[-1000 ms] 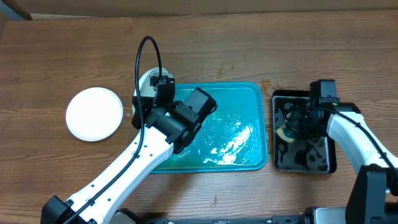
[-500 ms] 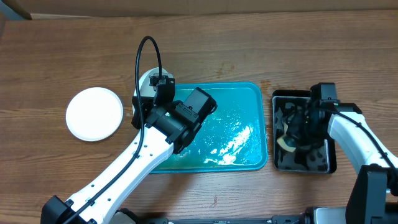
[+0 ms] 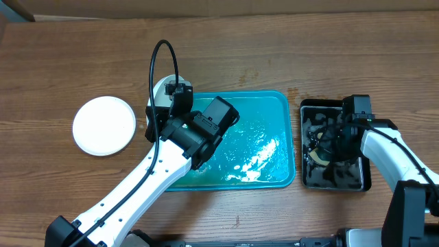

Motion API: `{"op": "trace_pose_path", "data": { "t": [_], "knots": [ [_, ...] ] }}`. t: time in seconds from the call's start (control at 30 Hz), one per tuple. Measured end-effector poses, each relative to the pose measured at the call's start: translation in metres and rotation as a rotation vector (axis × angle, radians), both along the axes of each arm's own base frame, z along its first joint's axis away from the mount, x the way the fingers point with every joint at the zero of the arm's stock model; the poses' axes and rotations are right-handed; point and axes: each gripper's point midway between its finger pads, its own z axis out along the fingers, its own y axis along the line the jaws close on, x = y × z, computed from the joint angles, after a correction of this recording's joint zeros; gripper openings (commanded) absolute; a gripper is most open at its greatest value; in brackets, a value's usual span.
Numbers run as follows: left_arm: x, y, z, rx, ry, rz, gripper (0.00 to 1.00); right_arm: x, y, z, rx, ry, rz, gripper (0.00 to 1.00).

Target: Clean dirty plates on tray and stack at the side

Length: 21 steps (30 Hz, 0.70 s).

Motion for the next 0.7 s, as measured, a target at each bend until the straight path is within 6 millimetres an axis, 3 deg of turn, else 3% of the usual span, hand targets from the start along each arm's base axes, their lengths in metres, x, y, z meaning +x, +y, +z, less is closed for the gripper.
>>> {"op": "trace_pose_path", "data": {
  "t": [0.17,0.3,0.47,0.6,0.7],
  "knots": [
    [0.000,0.000,0.000,0.000,0.000,0.000,0.04,0.011,0.023,0.004,0.110,-0.070,0.158,0.04],
    [0.000,0.000,0.000,0.000,0.000,0.000,0.04,-0.013,0.005,-0.002,0.028,0.051,-0.012,0.04],
    [0.000,0.000,0.000,0.002,0.002,0.000,0.04,-0.001,0.013,0.000,0.064,-0.004,0.060,0.04],
    [0.000,0.000,0.000,0.003,0.003,0.000,0.04,-0.014,0.000,-0.003,0.000,0.057,-0.042,0.04],
    [-0.001,0.001,0.000,0.004,0.006,0.000,0.04,-0.002,0.008,-0.001,0.045,0.004,0.001,0.04]
  ]
}}
